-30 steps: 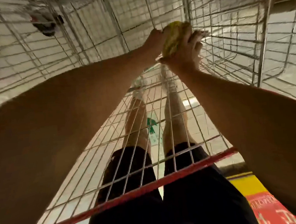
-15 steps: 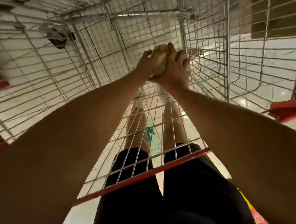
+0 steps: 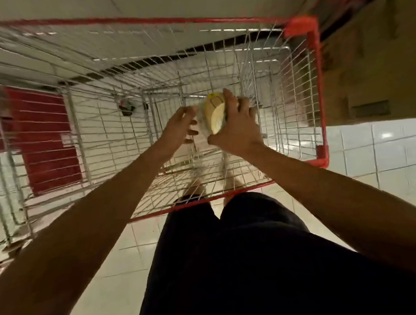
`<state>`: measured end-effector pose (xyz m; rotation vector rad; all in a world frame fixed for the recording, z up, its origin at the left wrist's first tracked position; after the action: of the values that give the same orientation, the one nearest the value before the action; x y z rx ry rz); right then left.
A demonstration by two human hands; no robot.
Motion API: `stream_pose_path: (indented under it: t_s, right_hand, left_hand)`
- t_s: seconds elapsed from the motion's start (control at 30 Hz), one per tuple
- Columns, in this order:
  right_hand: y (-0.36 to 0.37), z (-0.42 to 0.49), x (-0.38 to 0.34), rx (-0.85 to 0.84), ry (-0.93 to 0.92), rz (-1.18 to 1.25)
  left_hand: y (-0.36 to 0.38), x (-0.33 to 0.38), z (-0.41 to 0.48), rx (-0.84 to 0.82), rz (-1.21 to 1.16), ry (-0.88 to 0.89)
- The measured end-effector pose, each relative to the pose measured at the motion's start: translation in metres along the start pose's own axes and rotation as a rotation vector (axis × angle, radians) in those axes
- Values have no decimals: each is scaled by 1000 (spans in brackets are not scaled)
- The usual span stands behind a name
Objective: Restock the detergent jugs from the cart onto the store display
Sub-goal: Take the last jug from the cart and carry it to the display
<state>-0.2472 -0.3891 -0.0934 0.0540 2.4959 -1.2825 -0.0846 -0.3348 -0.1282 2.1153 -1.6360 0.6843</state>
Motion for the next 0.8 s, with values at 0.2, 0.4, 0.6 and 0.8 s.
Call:
stream_pose_path:
  t_s: [0.2,0.4,0.6,0.8]
  right_hand:
    - [-78,-69,1,94,17,28]
    - [-113,-161,33,237,152,99]
    - [-111,-287,94,349,401,261]
    - [-79,-407,168,385,634,374]
  left_hand:
    - [-10,44,-73,-48,-80,184]
    - [10,71,-139,-233,-12,346]
    - [70,68,-191,-467,140,425]
    - [184,33,-227,-668,319,338]
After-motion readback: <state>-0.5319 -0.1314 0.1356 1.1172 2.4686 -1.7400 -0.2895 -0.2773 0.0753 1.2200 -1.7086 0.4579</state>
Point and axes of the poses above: each hand's wrist, its own z-axis towards the middle knuckle, its own y-axis out of the palm, x = y × z, the point moved 9 cm from there along z, towards the middle knuckle, and after that the axes turned 13 degrees about -z, right-handed, at the moved point
